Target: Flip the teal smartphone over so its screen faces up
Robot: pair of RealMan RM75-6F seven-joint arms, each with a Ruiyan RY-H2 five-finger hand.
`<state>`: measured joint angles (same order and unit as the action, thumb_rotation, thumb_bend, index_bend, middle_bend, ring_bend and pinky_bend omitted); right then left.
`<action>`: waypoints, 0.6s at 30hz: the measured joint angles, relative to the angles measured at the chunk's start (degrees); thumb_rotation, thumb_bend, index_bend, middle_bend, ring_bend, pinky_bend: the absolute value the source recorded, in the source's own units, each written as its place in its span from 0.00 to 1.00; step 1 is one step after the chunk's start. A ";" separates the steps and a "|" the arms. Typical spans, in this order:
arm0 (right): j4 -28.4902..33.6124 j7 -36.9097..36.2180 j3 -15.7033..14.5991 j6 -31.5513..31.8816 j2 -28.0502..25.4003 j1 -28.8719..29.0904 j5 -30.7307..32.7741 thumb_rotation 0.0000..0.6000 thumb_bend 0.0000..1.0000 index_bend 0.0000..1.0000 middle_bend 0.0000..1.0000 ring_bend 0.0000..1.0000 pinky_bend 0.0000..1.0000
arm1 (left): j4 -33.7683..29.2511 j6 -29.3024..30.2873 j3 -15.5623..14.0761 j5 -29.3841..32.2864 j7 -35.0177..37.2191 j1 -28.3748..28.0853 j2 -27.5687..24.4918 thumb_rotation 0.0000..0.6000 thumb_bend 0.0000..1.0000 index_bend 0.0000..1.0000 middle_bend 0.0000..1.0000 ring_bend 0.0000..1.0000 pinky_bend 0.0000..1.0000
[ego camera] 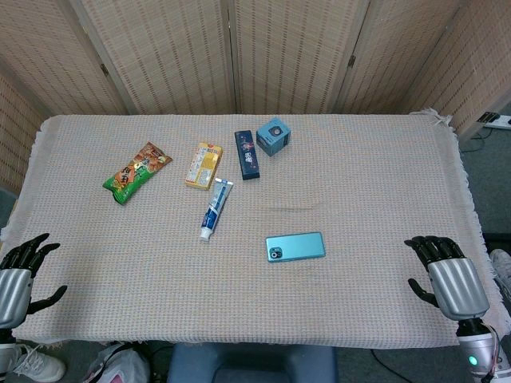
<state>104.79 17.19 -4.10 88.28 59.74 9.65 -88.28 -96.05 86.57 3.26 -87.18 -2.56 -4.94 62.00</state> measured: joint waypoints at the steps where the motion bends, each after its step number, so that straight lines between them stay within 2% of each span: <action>1: -0.03 -0.02 0.13 -0.05 0.09 -0.18 -0.14 1.00 0.16 0.24 0.26 0.20 0.22 | -0.01 -0.04 0.02 0.06 -0.02 -0.03 0.00 1.00 0.21 0.23 0.15 0.15 0.20; 9: -0.42 0.30 0.93 -1.65 1.05 -0.40 -0.60 1.00 0.16 0.24 0.26 0.20 0.22 | 0.09 -0.01 0.01 0.02 0.19 -0.17 -0.04 1.00 0.21 0.23 0.15 0.15 0.20; 18: -3.04 0.35 3.39 -8.98 5.34 3.43 0.60 1.00 0.23 0.24 0.27 0.20 0.22 | 0.82 0.53 -0.17 0.22 1.43 0.26 -0.07 1.00 0.21 0.23 0.14 0.15 0.20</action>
<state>101.75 17.54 -0.71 79.30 65.08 13.08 -87.69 -95.23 87.11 3.09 -86.96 -1.13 -4.68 61.93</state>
